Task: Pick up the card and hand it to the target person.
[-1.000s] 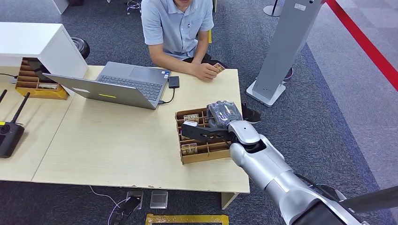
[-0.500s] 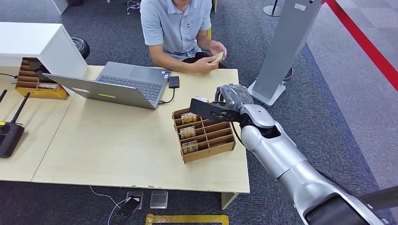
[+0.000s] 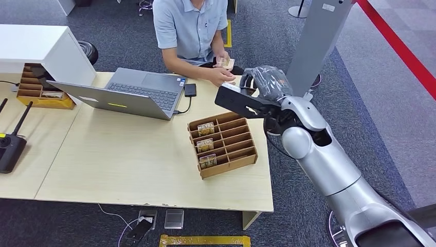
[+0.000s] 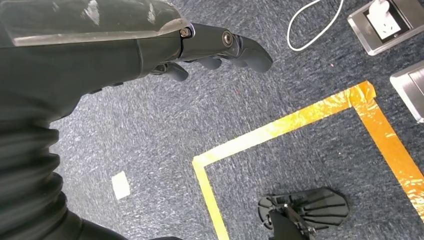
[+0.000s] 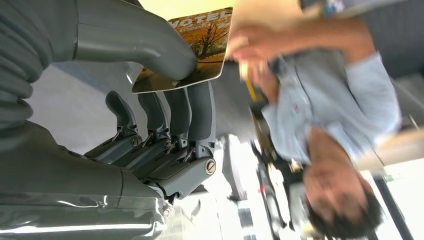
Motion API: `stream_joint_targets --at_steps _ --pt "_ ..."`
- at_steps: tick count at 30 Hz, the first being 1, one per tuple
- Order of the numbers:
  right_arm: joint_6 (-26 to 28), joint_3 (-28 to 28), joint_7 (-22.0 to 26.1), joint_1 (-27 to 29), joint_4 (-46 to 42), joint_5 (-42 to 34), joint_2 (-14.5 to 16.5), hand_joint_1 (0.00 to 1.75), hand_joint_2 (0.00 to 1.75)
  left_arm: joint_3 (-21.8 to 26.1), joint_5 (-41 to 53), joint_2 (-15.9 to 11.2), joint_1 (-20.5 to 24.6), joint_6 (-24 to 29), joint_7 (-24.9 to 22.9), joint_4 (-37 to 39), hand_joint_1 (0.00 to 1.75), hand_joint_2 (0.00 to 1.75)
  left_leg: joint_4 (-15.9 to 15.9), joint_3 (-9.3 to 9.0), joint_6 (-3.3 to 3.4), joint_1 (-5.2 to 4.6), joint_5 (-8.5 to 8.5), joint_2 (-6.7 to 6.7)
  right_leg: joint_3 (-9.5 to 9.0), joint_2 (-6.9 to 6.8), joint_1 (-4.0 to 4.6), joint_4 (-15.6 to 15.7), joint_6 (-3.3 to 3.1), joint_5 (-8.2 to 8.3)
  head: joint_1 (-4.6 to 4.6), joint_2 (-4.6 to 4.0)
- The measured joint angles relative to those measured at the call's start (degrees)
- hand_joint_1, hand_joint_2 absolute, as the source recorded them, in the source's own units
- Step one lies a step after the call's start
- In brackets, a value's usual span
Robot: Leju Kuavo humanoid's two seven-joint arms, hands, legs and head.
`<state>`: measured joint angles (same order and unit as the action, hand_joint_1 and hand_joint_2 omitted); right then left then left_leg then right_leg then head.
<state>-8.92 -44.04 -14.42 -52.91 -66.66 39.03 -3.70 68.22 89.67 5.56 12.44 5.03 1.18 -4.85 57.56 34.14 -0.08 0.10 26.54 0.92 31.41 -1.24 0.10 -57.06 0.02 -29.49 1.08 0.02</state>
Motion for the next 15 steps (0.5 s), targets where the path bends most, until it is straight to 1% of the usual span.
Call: stream_joint_targets --at_steps 2,6,8,12,15 --pt "5.6 0.2 3.9 0.2 -0.2 2.9 0.1 1.38 1.75 0.0 0.0 0.1 0.1 -0.4 0.1 0.0 0.00 1.75 0.0 0.00 0.00 0.00 0.00 0.00 0.00 0.00 0.00 0.0 0.00 0.00 -0.01 0.00" --pt "20.3 1.4 13.9 1.0 0.7 8.3 0.7 1.38 1.75 -0.4 0.0 0.4 0.6 -1.3 0.2 0.0 0.00 1.75 0.0 0.00 0.00 0.00 0.00 -0.01 -0.01 0.00 0.00 0.0 0.00 0.00 0.00 0.00" --pt "25.3 1.9 16.9 1.3 2.1 9.3 1.2 1.38 1.75 -0.8 0.0 0.6 1.0 -1.5 0.1 -0.1 0.00 1.75 0.0 0.00 0.00 0.00 0.00 -0.01 -0.02 0.00 0.00 0.0 0.00 0.00 -0.01 0.01" --pt "30.1 2.9 20.1 1.9 5.7 8.4 2.2 1.38 1.75 -1.6 0.0 0.9 1.5 -1.6 0.0 -0.2 0.00 1.75 0.0 0.01 0.00 0.00 0.00 -0.02 -0.02 0.00 0.00 0.0 0.00 0.00 0.00 0.01" --pt "31.1 3.0 20.7 2.2 8.7 8.1 2.9 1.38 1.75 -2.0 0.0 1.1 1.7 -1.6 0.0 -0.2 0.00 1.75 0.0 0.01 0.00 0.00 0.00 -0.01 -0.02 0.00 0.00 0.0 0.00 0.00 -0.01 0.01"
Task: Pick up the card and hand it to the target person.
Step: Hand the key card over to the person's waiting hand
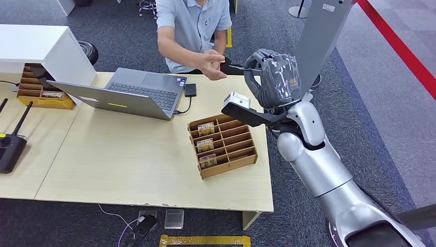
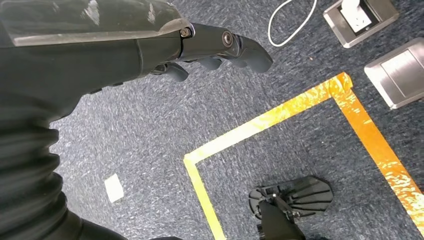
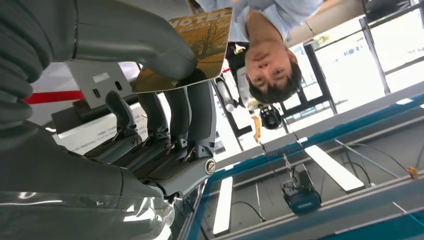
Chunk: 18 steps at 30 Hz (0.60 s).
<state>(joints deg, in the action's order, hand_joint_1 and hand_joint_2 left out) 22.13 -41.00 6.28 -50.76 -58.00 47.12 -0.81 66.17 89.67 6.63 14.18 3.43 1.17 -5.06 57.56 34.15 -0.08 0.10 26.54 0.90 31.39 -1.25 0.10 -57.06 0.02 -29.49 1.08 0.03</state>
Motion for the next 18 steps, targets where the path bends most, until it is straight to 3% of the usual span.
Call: stream_joint_targets --at_steps 18 --pt "0.2 -0.1 0.1 0.2 7.7 -2.8 3.5 1.38 1.75 -0.4 0.0 0.0 -0.1 -0.9 0.3 -0.1 0.00 1.75 0.0 0.01 0.00 0.00 0.00 0.00 0.00 0.00 0.00 0.0 0.00 0.00 0.00 -0.01"
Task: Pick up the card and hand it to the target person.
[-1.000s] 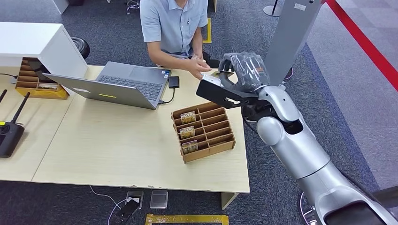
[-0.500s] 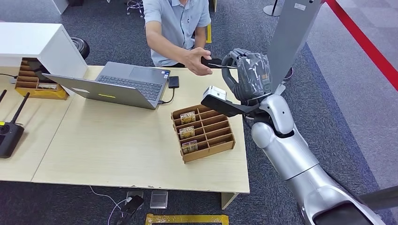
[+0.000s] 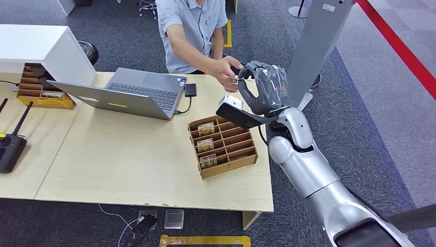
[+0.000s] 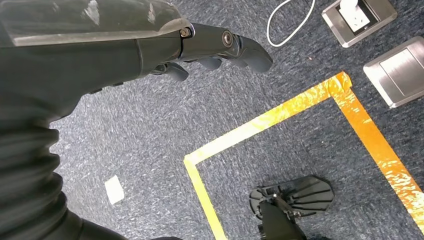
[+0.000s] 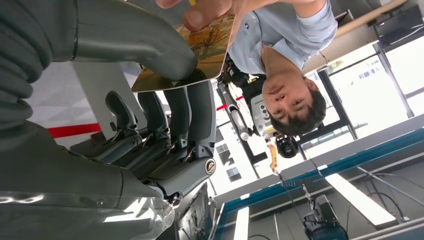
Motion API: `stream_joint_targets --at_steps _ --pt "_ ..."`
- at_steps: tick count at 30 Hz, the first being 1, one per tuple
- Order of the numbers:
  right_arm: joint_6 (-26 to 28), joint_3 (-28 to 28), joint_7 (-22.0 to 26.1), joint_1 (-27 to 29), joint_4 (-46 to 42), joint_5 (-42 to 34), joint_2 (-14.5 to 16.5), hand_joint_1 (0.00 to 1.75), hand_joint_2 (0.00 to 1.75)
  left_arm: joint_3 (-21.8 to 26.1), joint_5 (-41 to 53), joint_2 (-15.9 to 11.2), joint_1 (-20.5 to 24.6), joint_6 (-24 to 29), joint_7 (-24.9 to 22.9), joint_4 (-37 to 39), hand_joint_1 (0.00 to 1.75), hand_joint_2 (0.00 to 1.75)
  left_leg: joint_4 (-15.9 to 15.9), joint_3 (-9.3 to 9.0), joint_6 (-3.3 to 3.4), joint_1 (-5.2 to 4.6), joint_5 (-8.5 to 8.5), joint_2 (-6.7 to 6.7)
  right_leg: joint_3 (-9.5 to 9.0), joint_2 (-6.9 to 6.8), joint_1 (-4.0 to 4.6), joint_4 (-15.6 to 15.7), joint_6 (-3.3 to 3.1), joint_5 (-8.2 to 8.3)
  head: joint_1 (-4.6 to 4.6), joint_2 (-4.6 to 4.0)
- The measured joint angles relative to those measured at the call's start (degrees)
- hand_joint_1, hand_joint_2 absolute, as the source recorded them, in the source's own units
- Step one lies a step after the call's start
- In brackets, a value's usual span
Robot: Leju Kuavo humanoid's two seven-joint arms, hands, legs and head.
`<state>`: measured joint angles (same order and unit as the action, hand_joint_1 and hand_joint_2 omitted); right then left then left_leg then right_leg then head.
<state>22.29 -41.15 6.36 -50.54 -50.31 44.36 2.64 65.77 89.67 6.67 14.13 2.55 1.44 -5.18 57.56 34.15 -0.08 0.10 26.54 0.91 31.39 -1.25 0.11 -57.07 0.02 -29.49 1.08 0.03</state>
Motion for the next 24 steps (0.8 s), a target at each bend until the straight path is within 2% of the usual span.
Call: stream_joint_targets --at_steps 2,5,6,9,24 --pt "0.0 0.0 0.1 0.0 0.5 -0.4 0.2 1.38 1.75 0.0 0.0 0.0 0.0 -0.1 0.0 0.0 0.00 1.75 0.0 0.00 0.00 0.00 0.00 0.00 0.00 0.00 0.00 0.0 0.00 0.00 0.00 -0.01" --pt "0.1 0.0 0.3 -0.1 1.1 -1.0 0.5 0.34 1.75 0.0 0.0 0.0 -0.1 -0.3 0.0 -0.1 0.00 1.75 0.0 0.01 0.00 0.00 0.00 0.00 0.01 -0.01 0.00 0.0 0.00 0.00 0.00 -0.01" --pt "0.3 0.0 0.3 -0.1 1.3 -1.0 0.6 0.00 1.75 0.0 0.0 0.0 -0.1 -0.4 0.0 -0.1 0.00 1.31 0.0 0.01 0.00 0.00 0.00 0.00 0.01 -0.01 0.00 0.0 0.00 0.00 0.00 -0.01" --pt "0.9 -0.2 0.0 -0.2 1.9 -0.2 0.6 0.00 1.75 0.0 0.0 0.0 -0.1 -0.9 -0.3 -0.1 0.00 0.00 0.0 0.01 0.00 0.00 0.00 0.00 0.01 -0.01 0.00 0.0 0.00 0.00 0.01 -0.01" --pt "1.6 -0.4 -0.6 -0.2 3.2 -2.4 0.9 0.00 1.75 0.0 0.0 -0.1 -0.4 0.8 0.4 -0.2 0.00 0.00 0.0 0.00 0.00 0.00 0.00 0.00 0.01 -0.01 0.00 0.0 0.00 0.00 0.00 0.00"
